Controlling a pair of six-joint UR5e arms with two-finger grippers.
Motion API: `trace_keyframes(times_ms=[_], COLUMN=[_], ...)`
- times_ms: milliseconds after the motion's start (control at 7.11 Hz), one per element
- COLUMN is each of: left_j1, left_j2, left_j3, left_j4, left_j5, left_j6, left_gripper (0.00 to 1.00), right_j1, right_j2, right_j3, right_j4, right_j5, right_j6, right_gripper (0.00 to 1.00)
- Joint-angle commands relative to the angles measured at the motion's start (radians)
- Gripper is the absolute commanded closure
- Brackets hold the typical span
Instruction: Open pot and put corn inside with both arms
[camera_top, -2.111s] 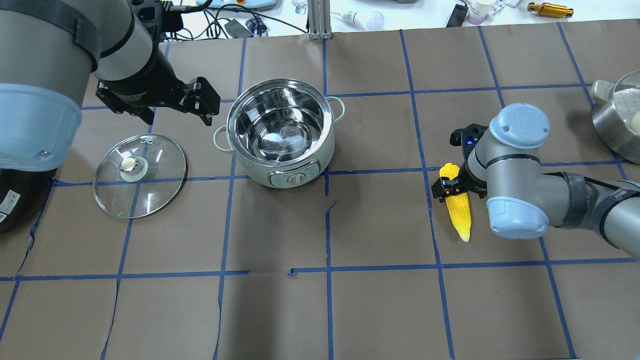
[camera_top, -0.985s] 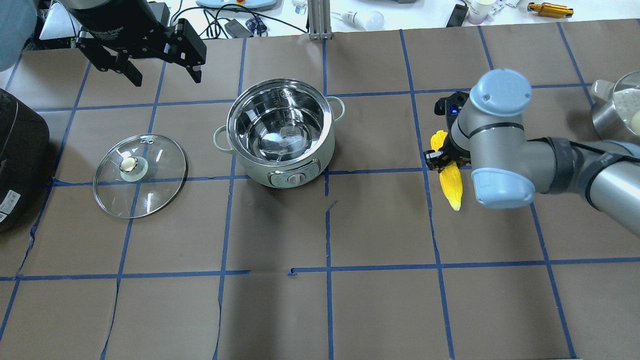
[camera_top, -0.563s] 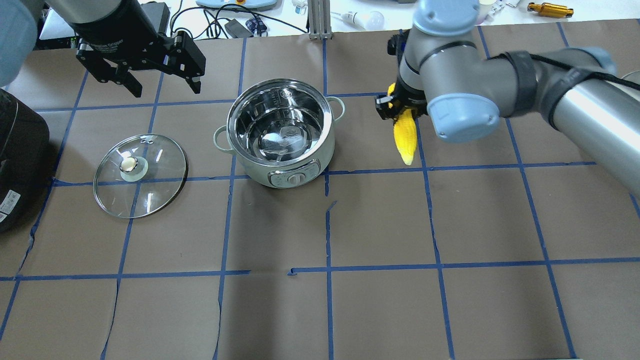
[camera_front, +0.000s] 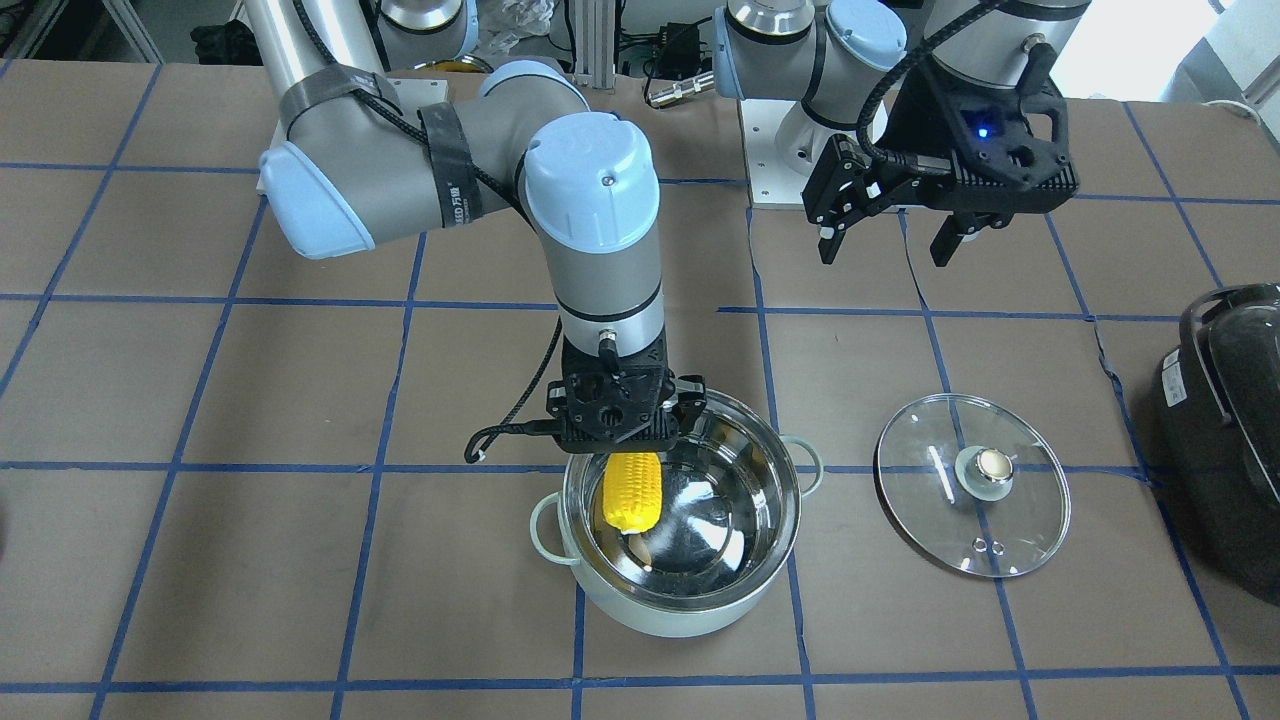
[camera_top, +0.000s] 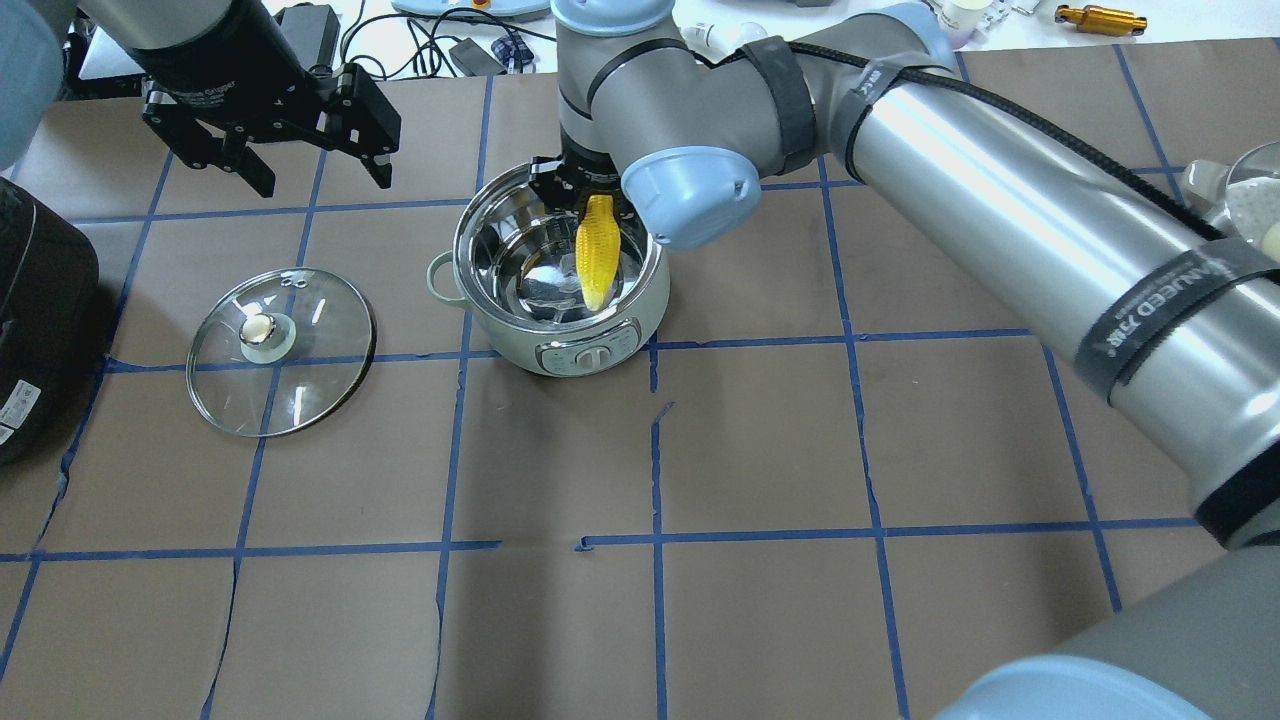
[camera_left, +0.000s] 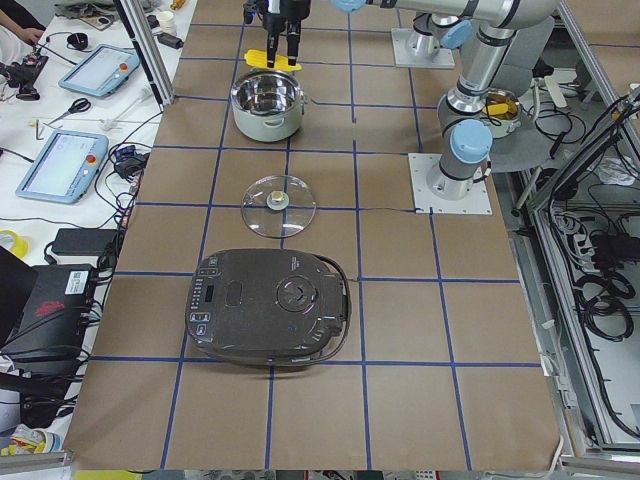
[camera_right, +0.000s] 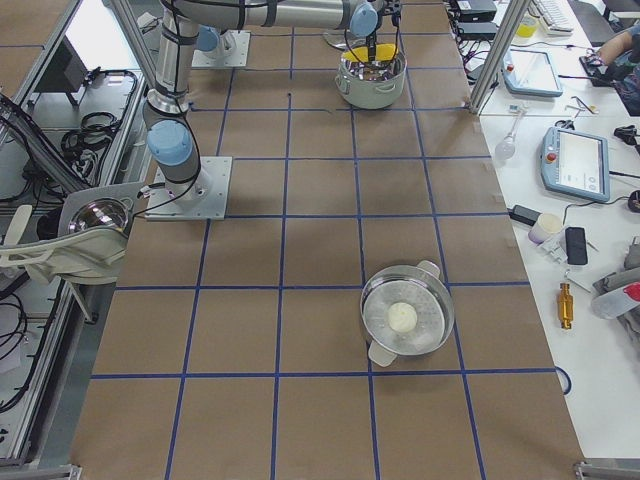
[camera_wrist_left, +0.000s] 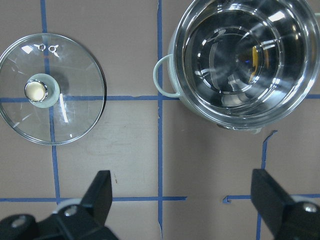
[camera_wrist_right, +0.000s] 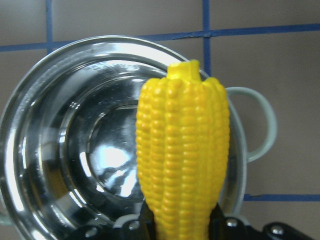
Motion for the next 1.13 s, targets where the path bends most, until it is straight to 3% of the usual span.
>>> trace_keyframes(times_ms=[0, 422, 563, 704, 844, 985], left_j1=[0.001, 0.001, 0.001, -0.001, 0.001, 0.001], left_j2=[0.000, 0.000, 0.002, 0.002, 0.002, 0.002], left_j3=[0.001, -0.002, -0.002, 0.000, -0.002, -0.002], left_j4=[0.000, 0.000, 0.000, 0.006, 0.006, 0.006], left_j5=[0.000, -0.025, -0.023, -0.016, -0.020, -0.020], left_j6=[0.005, 0.005, 0.005, 0.003, 0.005, 0.005], left_gripper=[0.00, 0.00, 0.00, 0.00, 0.00, 0.00], right_j1=[0.055, 0.055, 0.055, 0.055, 0.054, 0.054], right_j2=[0.075, 0.147, 0.152, 0.161, 0.163, 0.161], right_j3=[-0.015, -0.077, -0.082, -0.085, -0.085, -0.090], right_j4=[-0.045, -0.056, -0.055, -0.055, -0.056, -0.055], right_j5=[0.042, 0.026, 0.026, 0.025, 0.020, 0.008], right_j6=[0.019, 0.003, -0.001, -0.003, -0.003, 0.009], right_gripper=[1.00, 0.99, 0.73, 0.69, 0.32, 0.17])
